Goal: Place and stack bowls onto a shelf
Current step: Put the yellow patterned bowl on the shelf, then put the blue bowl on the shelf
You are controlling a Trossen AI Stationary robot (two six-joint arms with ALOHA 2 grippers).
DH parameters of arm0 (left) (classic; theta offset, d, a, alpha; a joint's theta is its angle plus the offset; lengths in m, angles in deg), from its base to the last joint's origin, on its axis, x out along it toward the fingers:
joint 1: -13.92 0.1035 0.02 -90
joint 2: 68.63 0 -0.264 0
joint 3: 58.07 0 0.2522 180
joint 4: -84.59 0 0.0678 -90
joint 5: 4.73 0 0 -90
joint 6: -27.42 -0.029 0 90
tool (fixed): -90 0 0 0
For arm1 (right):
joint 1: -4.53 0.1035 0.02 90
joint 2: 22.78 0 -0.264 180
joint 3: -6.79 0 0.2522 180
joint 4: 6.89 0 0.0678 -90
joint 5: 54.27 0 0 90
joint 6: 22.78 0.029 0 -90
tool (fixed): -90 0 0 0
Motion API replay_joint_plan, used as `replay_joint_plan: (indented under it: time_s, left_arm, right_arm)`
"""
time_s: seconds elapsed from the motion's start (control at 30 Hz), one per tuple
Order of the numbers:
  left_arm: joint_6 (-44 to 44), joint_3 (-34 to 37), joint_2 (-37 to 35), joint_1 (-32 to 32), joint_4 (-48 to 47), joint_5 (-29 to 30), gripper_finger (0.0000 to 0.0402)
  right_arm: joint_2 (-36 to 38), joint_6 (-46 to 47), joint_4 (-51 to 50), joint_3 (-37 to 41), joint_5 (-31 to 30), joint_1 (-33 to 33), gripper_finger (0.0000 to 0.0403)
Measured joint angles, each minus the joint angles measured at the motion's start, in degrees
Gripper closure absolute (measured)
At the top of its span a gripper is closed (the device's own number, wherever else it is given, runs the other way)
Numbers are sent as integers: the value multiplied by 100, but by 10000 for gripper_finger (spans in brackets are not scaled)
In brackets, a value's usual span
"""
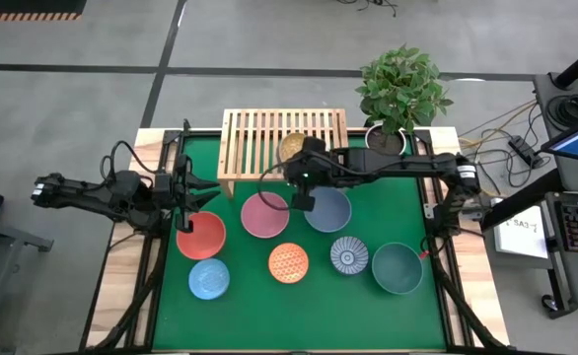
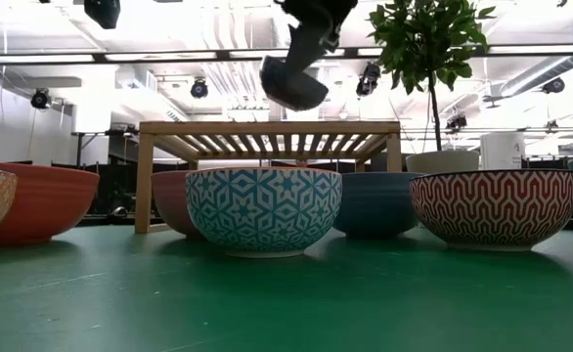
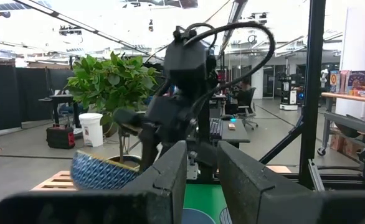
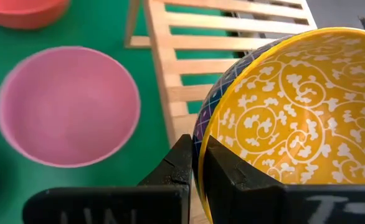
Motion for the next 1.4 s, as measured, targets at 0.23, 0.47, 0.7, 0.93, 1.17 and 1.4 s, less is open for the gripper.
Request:
replay_joint_plan:
  time_s: [0.23, 0.47, 0.7, 0.93, 1.17, 1.4]
  left_arm:
    - [0, 0, 0, 2, 1, -2, 329]
    - [0, 0, 0, 2, 0, -2, 329]
    - [0, 0, 0, 2, 0, -2, 329]
    - [0, 0, 0, 1, -1, -2, 329]
    - [2, 0, 0, 0, -1, -2, 329]
    - [2, 0, 0, 0, -2, -2, 329]
  right_arm:
    - [-99, -43, 6, 0, -15, -172, 390]
    - [-101, -19, 2, 0, -8, -324, 390]
    - [-136, 176, 4, 0, 5, -451, 376]
    - [-147, 215, 2, 0, -5, -539, 342]
    - [-14, 444, 1, -54, -21, -523, 340]
    - [56, 563, -161, -307, 8, -513, 340]
